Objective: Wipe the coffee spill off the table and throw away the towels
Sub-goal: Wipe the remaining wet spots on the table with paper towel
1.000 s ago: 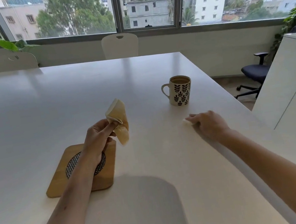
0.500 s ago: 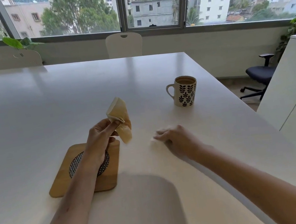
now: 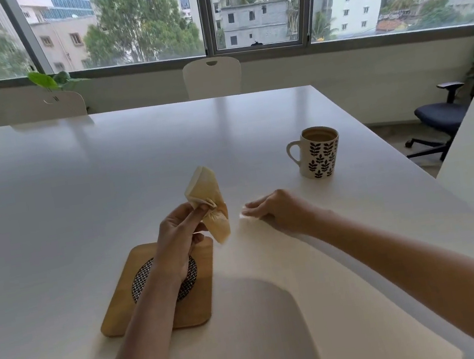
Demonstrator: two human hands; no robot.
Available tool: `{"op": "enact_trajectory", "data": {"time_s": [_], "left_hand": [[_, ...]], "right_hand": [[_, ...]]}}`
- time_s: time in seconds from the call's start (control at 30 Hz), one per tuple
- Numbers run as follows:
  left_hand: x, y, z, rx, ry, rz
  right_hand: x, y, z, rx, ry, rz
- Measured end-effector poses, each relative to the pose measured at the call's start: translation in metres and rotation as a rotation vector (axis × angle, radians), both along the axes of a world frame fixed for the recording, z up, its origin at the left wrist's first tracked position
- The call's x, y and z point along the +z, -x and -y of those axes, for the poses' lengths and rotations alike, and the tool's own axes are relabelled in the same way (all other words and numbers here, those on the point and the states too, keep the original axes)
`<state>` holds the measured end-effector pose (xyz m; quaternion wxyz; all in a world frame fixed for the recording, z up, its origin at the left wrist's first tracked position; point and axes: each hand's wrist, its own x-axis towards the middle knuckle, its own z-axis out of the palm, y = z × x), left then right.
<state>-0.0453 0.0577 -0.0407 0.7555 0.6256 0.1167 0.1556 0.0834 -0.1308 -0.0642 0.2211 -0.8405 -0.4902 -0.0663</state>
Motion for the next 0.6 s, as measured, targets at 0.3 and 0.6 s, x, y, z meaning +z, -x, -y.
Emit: {"op": "enact_trajectory", "data": {"time_s": [0.3, 0.6], "left_hand": [[-0.001, -0.001, -0.002, -0.018, 0.003, 0.009], [0.003, -0.006, -0.002, 0.021, 0.015, -0.044]], "right_hand": [[0.012, -0.054, 0.007, -0.335, 0.216, 0.071], [0.004, 0.034, 0.039, -0.025, 0.099, 0.048]]}}
